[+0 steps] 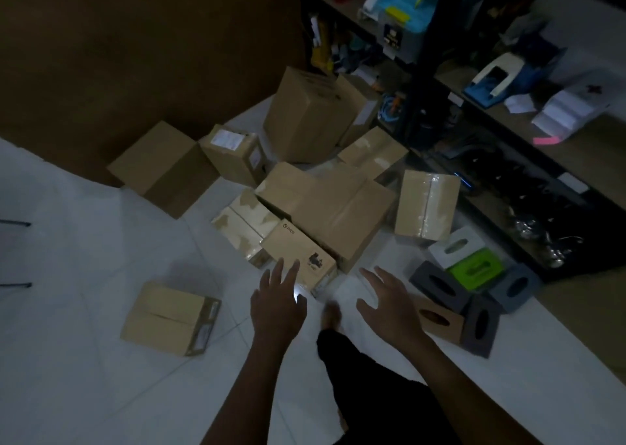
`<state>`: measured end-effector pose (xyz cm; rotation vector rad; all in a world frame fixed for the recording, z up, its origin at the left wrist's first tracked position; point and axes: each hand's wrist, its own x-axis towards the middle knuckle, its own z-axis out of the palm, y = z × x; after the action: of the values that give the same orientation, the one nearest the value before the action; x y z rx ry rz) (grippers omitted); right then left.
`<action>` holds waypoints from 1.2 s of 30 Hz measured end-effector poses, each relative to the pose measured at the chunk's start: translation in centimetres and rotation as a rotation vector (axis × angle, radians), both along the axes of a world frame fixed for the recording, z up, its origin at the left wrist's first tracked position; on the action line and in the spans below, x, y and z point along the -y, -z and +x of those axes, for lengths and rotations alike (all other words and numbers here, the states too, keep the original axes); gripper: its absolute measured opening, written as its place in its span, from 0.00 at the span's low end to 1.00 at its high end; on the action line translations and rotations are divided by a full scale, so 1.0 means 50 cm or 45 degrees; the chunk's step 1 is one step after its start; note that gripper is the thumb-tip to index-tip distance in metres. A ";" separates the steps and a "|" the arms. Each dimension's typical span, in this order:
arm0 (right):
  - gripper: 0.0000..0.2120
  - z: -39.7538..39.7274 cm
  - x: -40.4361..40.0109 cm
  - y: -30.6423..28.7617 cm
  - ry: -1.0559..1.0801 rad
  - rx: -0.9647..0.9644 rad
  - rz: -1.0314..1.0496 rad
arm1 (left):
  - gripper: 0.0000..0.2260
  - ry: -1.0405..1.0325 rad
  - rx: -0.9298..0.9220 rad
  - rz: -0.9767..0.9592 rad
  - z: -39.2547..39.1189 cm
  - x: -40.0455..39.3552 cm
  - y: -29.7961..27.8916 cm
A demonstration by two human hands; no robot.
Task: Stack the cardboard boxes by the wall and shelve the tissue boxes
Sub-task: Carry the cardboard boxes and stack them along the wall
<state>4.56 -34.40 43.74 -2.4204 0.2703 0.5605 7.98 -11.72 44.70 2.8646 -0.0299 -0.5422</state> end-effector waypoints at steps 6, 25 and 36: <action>0.29 0.177 -0.082 0.064 0.183 -0.102 0.140 | 0.33 0.098 -0.163 0.008 0.205 -0.019 0.033; 0.28 0.360 -0.178 0.435 1.298 -0.226 0.385 | 0.33 0.569 -0.492 -0.051 0.659 -0.071 0.480; 0.33 0.396 -0.195 0.704 1.443 -0.187 0.329 | 0.32 0.667 -0.387 -0.227 0.761 -0.105 0.767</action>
<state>24.37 -24.67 8.52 -1.6031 1.3962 0.2066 46.03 -6.46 6.36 2.5556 -0.7502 -1.0061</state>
